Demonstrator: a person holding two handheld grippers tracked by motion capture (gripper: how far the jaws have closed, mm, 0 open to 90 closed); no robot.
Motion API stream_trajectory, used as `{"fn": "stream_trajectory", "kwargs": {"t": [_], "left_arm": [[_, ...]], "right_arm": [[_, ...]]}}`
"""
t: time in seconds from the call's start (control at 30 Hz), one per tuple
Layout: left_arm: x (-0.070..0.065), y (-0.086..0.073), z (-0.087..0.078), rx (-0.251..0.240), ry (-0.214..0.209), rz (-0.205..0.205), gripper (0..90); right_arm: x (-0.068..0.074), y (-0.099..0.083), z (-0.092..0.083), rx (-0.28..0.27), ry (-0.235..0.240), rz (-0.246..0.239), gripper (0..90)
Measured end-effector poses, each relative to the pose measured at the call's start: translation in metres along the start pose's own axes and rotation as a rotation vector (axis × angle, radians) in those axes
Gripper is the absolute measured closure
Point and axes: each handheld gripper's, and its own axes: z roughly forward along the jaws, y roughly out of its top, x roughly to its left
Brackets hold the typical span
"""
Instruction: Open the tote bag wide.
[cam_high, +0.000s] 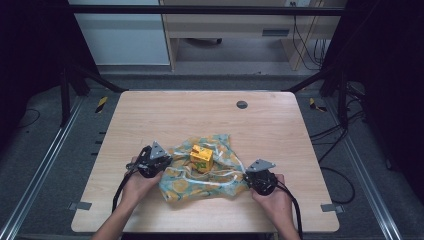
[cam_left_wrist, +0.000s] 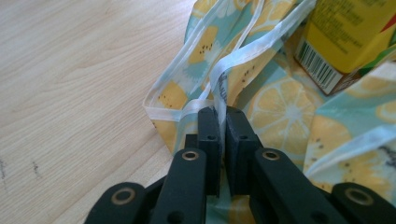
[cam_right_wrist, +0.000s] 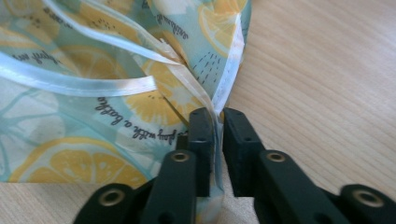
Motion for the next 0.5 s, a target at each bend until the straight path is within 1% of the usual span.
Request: {"fn": "stream_trajectory", "kwargs": {"t": [0.07,0.13,0.2,0.27,0.33,0.37,0.43,0.5], "left_arm": [[0.0,0.0,-0.004,-0.015,-0.005,-0.006,83.0],[-0.002,0.0,-0.008,-0.034,-0.004,-0.012,80.0],[-0.003,0.001,-0.014,-0.052,0.004,-0.011,74.6],[-0.004,0.002,-0.018,-0.067,0.003,-0.022,67.5],[-0.005,0.004,-0.024,-0.079,0.002,-0.026,62.2],[-0.006,0.006,-0.028,-0.09,0.006,-0.034,58.8],[-0.006,0.008,-0.034,-0.103,0.006,-0.041,52.0],[-0.005,0.009,-0.042,-0.119,0.005,-0.045,45.9]], "right_arm": [[0.001,0.001,-0.004,-0.026,-0.009,0.006,68.0],[0.002,0.002,-0.01,-0.063,-0.016,0.03,58.9],[0.005,0.003,-0.016,-0.094,-0.021,0.04,48.7],[0.008,0.004,-0.022,-0.127,-0.034,0.043,41.6],[0.01,0.006,-0.027,-0.159,-0.04,0.046,33.7],[0.011,0.007,-0.03,-0.169,-0.044,0.054,30.6],[0.011,0.01,-0.034,-0.207,-0.059,0.049,26.7],[0.009,0.012,-0.038,-0.236,-0.066,0.063,22.1]]}}
